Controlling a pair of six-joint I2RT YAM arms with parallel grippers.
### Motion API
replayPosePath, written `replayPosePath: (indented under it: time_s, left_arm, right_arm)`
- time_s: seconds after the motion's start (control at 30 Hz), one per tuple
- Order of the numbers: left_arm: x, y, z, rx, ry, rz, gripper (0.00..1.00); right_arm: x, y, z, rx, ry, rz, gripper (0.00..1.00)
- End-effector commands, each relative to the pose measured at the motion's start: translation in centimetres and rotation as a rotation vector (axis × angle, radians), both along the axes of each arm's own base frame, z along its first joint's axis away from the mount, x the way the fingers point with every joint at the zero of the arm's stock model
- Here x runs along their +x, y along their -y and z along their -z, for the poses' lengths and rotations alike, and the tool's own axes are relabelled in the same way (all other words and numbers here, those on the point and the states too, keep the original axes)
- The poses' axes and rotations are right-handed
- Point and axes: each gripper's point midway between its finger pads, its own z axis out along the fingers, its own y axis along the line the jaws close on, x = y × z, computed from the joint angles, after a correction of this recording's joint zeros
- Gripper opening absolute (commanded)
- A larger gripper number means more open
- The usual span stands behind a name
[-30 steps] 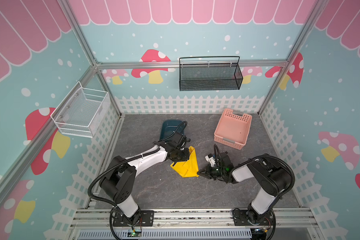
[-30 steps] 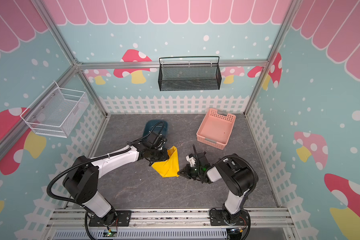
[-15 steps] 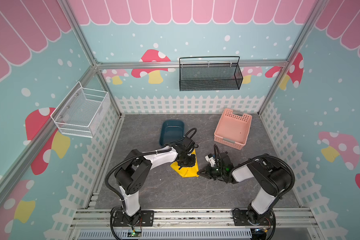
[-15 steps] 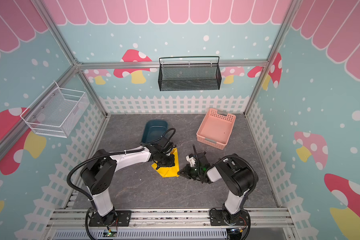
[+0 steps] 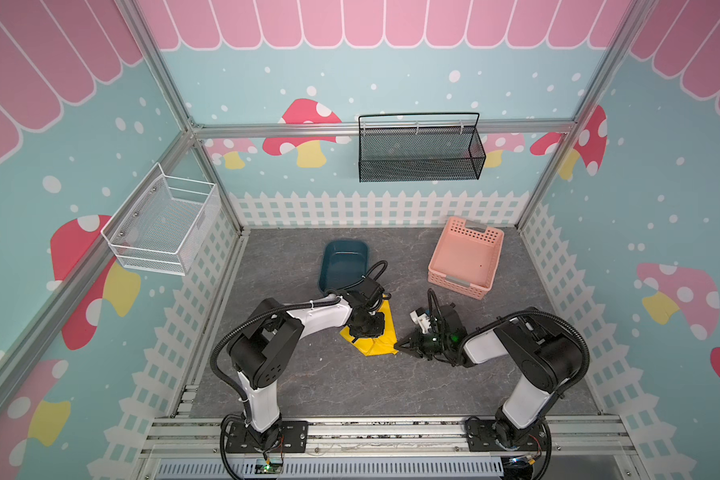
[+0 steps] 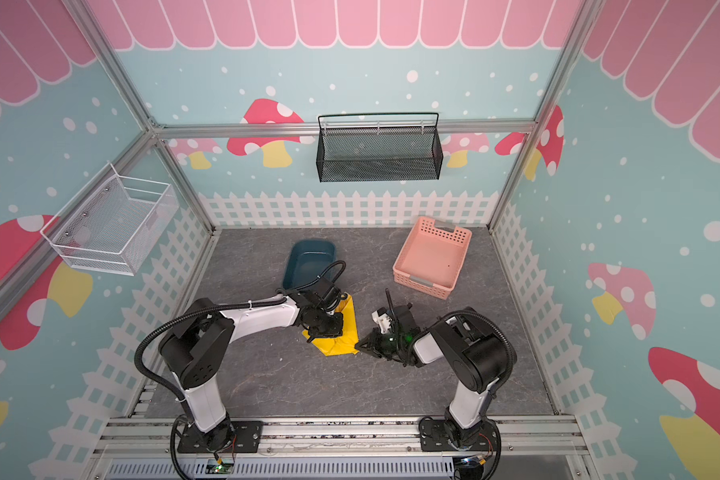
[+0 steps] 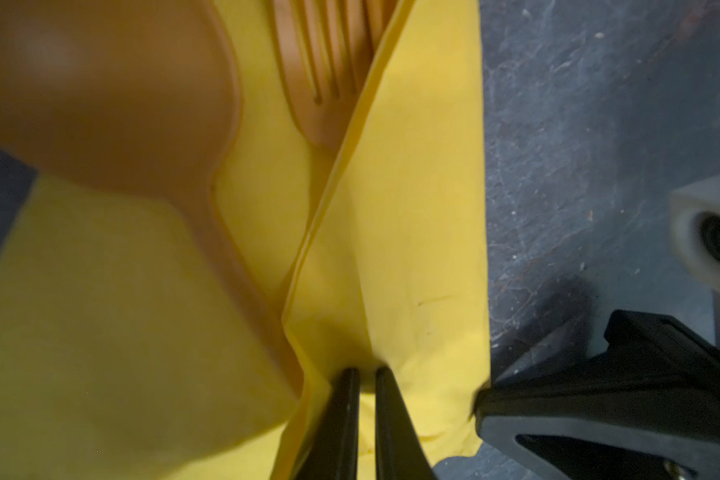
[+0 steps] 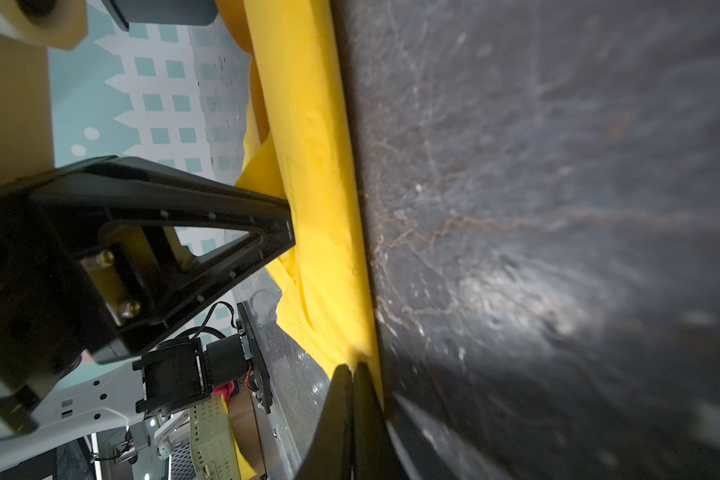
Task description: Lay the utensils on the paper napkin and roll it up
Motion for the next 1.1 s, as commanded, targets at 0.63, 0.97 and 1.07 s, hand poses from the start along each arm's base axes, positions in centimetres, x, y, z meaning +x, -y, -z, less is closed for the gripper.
replayPosePath:
  time_s: [0.63,0.97,1.07]
  left_arm:
    - [0.5,-3.2,-0.5,0.071,0.051,-0.084,0.1]
    - [0.4,-3.1,0.2,0.074,0.03,-0.082,0.02]
    - [0.4,-3.2,0.3,0.076,0.031,-0.086,0.0]
  right_arm:
    - [-0.9,1.2,2.2,-0.078,-0.071,0.024,0.05]
    - [-1.0,1.2,2.4,-0.079,-0.077,0.023,0.05]
    - [-1.0,1.2,2.3,-0.078,-0.076,0.021,0.05]
